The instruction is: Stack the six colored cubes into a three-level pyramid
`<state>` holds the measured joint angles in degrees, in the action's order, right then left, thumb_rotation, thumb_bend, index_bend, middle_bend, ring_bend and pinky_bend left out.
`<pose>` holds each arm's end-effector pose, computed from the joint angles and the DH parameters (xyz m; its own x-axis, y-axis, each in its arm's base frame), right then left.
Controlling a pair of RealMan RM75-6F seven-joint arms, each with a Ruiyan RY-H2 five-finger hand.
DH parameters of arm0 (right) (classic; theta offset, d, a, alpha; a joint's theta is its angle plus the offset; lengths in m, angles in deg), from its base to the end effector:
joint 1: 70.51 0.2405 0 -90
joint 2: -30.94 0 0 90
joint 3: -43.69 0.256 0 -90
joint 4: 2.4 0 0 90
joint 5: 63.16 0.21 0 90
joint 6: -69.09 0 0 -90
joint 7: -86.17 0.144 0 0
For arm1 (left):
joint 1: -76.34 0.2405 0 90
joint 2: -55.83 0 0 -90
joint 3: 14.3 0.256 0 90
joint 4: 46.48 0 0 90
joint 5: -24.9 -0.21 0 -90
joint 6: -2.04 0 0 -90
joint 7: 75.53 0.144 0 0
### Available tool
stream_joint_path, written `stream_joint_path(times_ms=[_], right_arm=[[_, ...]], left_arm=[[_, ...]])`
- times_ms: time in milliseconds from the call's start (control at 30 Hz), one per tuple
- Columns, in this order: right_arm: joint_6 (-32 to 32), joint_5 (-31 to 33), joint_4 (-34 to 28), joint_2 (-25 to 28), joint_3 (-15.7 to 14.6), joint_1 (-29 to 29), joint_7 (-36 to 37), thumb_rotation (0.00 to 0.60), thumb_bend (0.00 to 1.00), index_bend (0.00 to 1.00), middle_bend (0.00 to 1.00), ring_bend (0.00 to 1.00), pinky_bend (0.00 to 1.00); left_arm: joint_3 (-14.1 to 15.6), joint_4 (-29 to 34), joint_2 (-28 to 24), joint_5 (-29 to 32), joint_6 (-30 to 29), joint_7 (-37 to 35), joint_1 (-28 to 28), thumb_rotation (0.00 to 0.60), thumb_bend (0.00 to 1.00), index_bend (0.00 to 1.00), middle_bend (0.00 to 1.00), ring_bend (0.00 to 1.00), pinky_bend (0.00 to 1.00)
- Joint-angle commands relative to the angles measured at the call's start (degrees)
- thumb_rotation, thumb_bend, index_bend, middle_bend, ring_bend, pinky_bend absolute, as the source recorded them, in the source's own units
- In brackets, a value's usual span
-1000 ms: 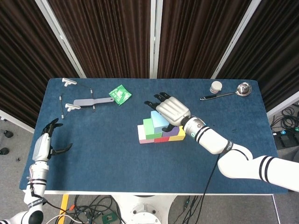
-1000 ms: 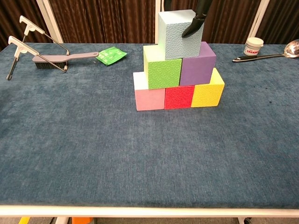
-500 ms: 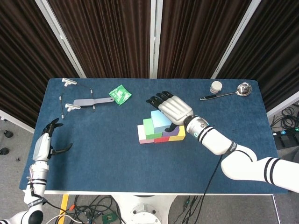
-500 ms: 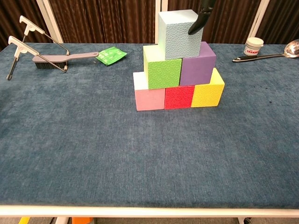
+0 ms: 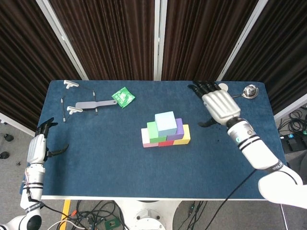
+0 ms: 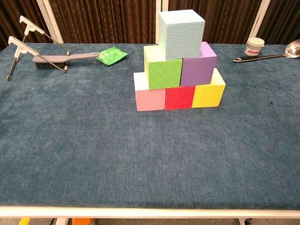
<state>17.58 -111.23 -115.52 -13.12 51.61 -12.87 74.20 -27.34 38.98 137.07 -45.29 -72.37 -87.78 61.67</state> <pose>-0.0834 -0.3654 0.1876 0.4880 -0.1688 0.8564 -0.8436 -0.3432 0.4130 -0.2930 0.2651 0.0836 -0.0718 -0.0290 0.9970 0.9925 0.0968 0.0743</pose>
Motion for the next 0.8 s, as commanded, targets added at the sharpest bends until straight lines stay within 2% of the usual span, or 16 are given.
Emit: stream_joint_path(times_ms=[33,200,400,567,700,800], right_arm=[[-17.0,-6.9,-5.6,0.2,-4.3,-14.5,2.6,0.600,0.00,0.00,0.00,0.00,0.00],[-30.9,-16.3,-1.4,-9.3,-9.6,-26.7,1.4,0.600,0.00,0.00,0.00,0.00,0.00],[-40.0,-21.5,5.1,-19.3,-13.6,-37.4,0.7,0.600,0.00,0.00,0.00,0.00,0.00],[-45.4,-25.2,11.6,-26.2,-14.7,-43.9,1.6,0.600,0.00,0.00,0.00,0.00,0.00],[-48.1,-27.3,17.2,-31.3,-14.7,-47.9,1.3,0.600,0.00,0.00,0.00,0.00,0.00],[-49.3,-28.6,20.9,-35.0,-14.5,-50.1,0.2,0.600,0.00,0.00,0.00,0.00,0.00]], left_arm=[[1.8,-5.0,1.1,-4.2,-2.6,4.4,-0.4,0.600,0.17,0.08,0.14,0.01,0.00],[3.8,-10.5,2.1,-9.2,-5.7,7.7,-0.7,0.600,0.15,0.08,0.11,0.00,0.00],[5.1,-13.0,2.7,-12.8,-10.5,6.7,0.6,0.600,0.12,0.08,0.11,0.00,0.00],[7.8,-11.6,1.5,-13.5,-11.0,6.2,2.9,0.600,0.11,0.08,0.11,0.00,0.00],[9.5,-13.1,1.9,-14.1,-12.5,13.5,4.5,0.600,0.10,0.08,0.11,0.00,0.00],[10.5,-11.8,1.7,-14.3,-12.7,15.2,5.5,0.600,0.09,0.08,0.10,0.00,0.00]])
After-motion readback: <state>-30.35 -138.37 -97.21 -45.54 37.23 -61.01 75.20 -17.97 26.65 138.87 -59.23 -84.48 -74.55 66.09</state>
